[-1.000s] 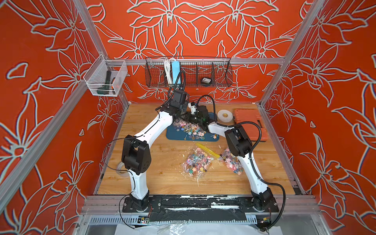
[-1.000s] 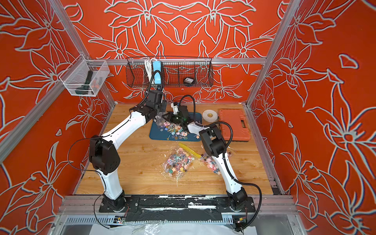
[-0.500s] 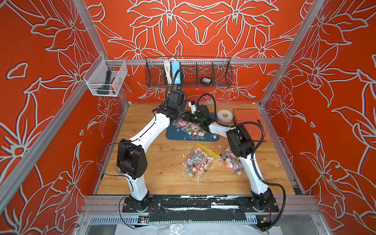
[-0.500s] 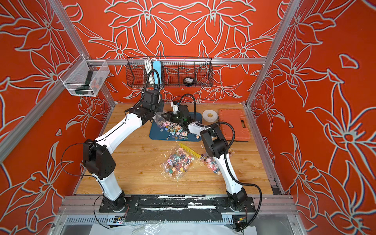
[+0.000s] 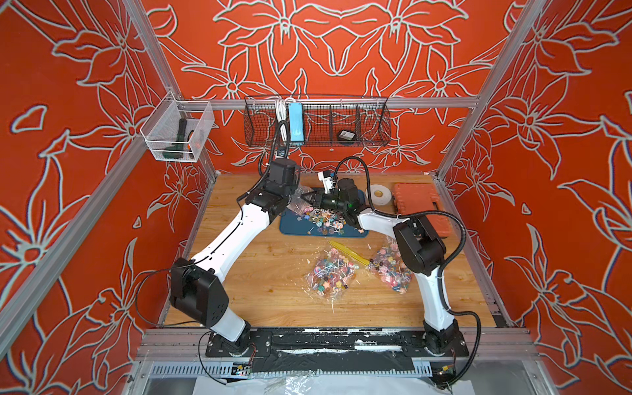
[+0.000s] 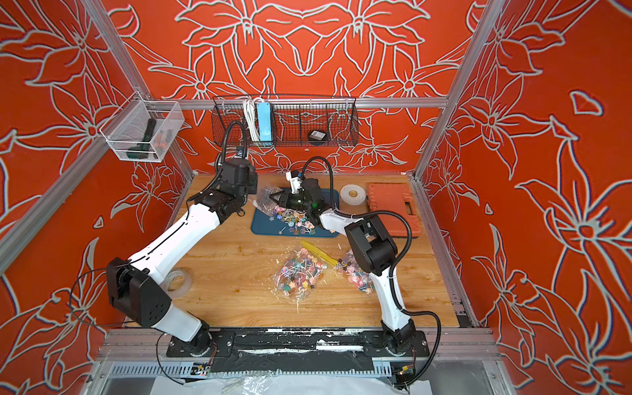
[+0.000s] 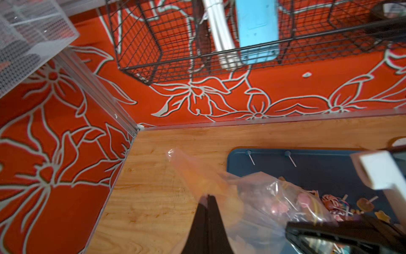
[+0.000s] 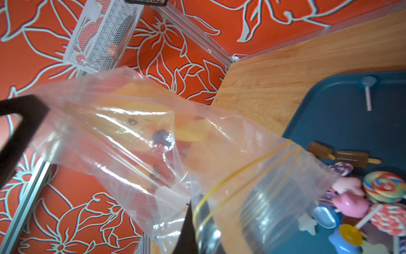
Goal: Pour candies out of the ziploc bag
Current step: 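Pour the candies out of the ziploc bag onto the tray, then place the ziploc bag at the center of the board.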
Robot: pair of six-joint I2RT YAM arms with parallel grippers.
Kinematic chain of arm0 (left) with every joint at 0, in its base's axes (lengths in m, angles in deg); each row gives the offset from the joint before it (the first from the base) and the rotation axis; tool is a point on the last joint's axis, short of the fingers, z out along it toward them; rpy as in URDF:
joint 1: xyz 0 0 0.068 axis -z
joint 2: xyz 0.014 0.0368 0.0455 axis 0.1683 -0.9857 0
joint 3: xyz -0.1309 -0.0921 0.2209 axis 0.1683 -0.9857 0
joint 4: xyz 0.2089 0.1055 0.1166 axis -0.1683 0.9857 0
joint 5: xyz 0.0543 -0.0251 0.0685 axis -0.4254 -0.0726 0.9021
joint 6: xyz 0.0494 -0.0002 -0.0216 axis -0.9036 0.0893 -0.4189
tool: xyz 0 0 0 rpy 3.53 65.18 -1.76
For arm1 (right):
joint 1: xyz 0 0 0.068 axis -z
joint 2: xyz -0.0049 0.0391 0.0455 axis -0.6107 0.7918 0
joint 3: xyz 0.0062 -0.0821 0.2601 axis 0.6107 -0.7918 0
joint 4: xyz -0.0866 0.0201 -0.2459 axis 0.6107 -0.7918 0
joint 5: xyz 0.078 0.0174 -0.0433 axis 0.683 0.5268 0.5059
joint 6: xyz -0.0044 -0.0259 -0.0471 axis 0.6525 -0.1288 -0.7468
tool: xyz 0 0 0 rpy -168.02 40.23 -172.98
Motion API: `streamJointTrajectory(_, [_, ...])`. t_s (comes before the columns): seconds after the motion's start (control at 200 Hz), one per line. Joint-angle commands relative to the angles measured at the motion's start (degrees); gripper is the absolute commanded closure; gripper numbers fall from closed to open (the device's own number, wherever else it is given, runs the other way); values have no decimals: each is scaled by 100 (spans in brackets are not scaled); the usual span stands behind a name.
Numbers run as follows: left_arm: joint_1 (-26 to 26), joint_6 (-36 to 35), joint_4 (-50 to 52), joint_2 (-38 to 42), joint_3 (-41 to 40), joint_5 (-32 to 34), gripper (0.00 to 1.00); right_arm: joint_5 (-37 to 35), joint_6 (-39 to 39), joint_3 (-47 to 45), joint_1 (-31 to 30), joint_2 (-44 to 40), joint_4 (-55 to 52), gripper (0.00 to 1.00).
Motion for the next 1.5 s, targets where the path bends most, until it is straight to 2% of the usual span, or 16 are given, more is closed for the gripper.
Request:
streamJointTrajectory(0.0, [-418,394,-252,557,-181,393,100,10,-327,-168,-117,-173,-626,100])
streamJointTrajectory(0.04, [-540,475,-222,668,-275,349,100,-2,-387,-163,-169,-234,-732,98])
streamJointTrajectory(0.16, [-898,608,-166,925,-530,214,100,14,-493,-87,-298,-333,-984,62])
streamJointTrajectory(0.225, [-1055,651,-202,1012,-705,198,100,30,-507,-80,-336,-371,-1036,47])
streamJointTrajectory(0.36, [-1563,794,-412,1119,-1142,1,100,66,-537,-108,-389,-480,-1136,34])
streamJointTrajectory(0.551, [-2053,856,-412,896,-1065,-276,100,68,-870,-576,-397,-1034,-1472,28])
streamJointTrajectory(0.796, [-2165,871,-378,138,39,-388,100,-131,-1624,-1821,-396,-2245,-2192,27])
streamJointTrajectory(0.901, [-2178,1035,-350,-256,532,-487,100,-337,-1905,-2354,-396,-2714,-2414,27])
streamJointTrajectory(0.986, [-2177,1295,-451,-452,608,-627,100,-498,-2050,-2733,-396,-3004,-2513,27])
streamJointTrajectory(1.091, [-2179,1822,-852,-486,95,-644,100,-559,-2121,-3155,-396,-3286,-2493,27])
streamJointTrajectory(1.246, [-2175,2471,-1548,-389,-1287,-524,100,-578,-2220,-3645,-408,-3545,-2463,27])
streamJointTrajectory(1.496, [-2100,3055,-2098,84,-3092,-476,100,-629,-2257,-4043,-416,-3904,-2527,28])
